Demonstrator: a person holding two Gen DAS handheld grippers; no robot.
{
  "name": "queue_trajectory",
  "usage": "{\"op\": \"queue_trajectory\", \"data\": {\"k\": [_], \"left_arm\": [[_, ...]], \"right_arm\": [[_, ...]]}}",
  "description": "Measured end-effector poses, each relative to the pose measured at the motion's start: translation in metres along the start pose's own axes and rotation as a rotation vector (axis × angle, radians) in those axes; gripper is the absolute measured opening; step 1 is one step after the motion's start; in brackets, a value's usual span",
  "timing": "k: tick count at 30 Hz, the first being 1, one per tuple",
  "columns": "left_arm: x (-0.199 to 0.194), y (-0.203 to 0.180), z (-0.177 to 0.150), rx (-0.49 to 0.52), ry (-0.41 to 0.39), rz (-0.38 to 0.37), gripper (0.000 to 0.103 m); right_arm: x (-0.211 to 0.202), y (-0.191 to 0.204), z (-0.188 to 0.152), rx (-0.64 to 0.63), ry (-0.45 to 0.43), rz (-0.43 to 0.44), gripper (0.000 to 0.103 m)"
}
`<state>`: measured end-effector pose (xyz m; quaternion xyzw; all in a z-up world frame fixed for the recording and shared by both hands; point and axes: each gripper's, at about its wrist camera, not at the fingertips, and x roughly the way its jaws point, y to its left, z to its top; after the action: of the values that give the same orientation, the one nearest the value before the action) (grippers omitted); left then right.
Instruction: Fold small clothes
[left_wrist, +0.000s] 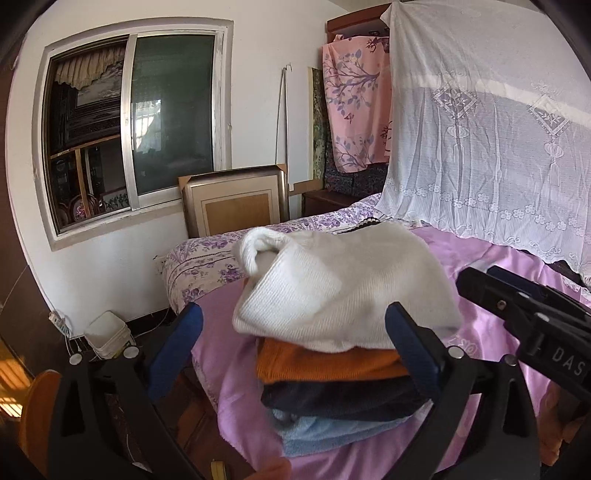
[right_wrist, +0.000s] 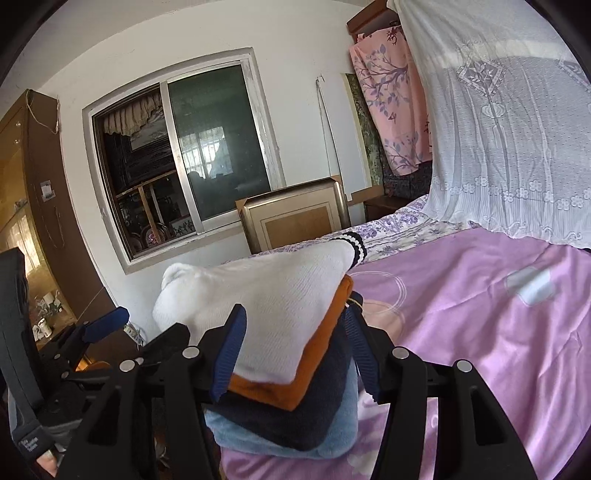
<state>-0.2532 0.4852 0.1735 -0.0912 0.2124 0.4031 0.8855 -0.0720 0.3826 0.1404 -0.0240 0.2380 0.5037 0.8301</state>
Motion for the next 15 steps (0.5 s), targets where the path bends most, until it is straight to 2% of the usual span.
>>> {"op": "queue_trajectory", "data": {"k": [5,15], "left_arm": [[-0.018,-0.004,-0.018,0.031,0.006,0.042,0.098],[-0.039,-0.012,-0.038,0.017,0.031,0.025,0.098]], "right_arm": [[-0.025,0.002,-0.022,-0.016,0.025,-0.018,0.063],[-0.047,0.012,-0.042,-0.074,0.054,-0.032,0.071]]}}
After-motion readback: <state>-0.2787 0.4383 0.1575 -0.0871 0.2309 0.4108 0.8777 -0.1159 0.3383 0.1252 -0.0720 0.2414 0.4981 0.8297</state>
